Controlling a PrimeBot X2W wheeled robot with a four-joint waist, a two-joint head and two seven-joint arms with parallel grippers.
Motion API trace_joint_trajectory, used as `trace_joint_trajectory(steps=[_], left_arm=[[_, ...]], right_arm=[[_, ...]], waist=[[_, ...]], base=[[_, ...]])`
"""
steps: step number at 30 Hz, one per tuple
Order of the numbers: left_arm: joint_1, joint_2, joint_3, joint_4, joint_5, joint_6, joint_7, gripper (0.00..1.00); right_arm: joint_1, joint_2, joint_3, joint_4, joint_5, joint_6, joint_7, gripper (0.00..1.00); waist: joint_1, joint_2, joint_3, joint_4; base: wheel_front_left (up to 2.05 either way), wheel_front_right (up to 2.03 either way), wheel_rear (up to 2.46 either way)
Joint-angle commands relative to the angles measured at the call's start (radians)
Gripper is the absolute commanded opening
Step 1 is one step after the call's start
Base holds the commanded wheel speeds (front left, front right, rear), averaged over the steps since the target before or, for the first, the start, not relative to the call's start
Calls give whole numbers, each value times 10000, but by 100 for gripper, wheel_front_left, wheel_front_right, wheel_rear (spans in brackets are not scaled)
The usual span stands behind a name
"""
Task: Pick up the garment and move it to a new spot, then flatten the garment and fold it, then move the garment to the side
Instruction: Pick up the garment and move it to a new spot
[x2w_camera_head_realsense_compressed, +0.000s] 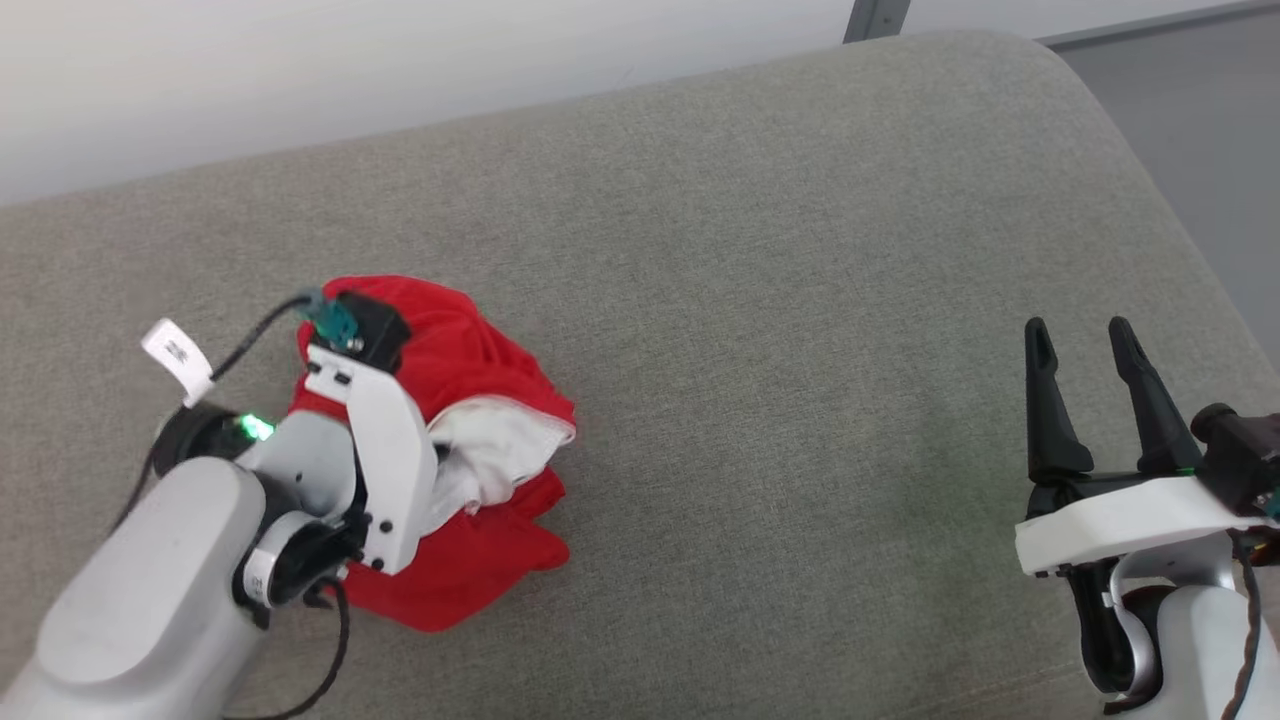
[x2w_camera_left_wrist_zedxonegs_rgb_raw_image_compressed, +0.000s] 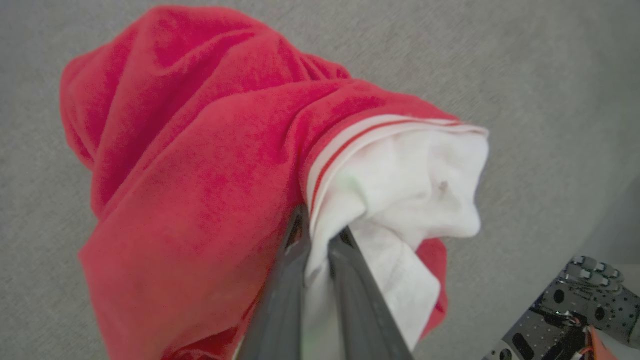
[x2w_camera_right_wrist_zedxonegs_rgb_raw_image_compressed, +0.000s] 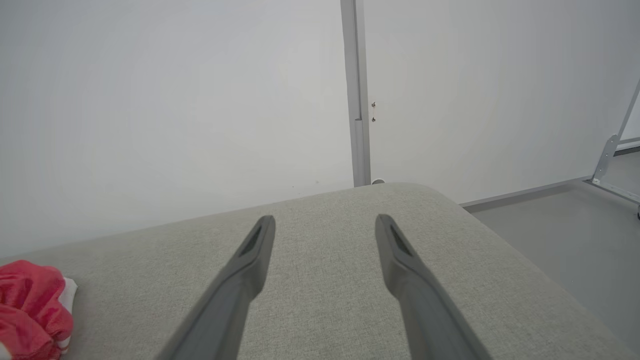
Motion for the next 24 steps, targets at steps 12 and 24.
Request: trace_joint_trajectory(steps=[12, 24], left_arm=[[-64, -1044, -674, 3777, 99, -804, -911, 0], [-360, -870, -153, 3529, -185, -1283, -3151, 100]], right_arm=[[-392, 29, 414, 291, 125, -3, -142, 100], [-130, -131, 444, 444, 98, -3, 15, 100]], waist=[[0, 0, 100, 16], [0, 0, -697, 750]], base=[[0, 0, 0], [0, 0, 0]])
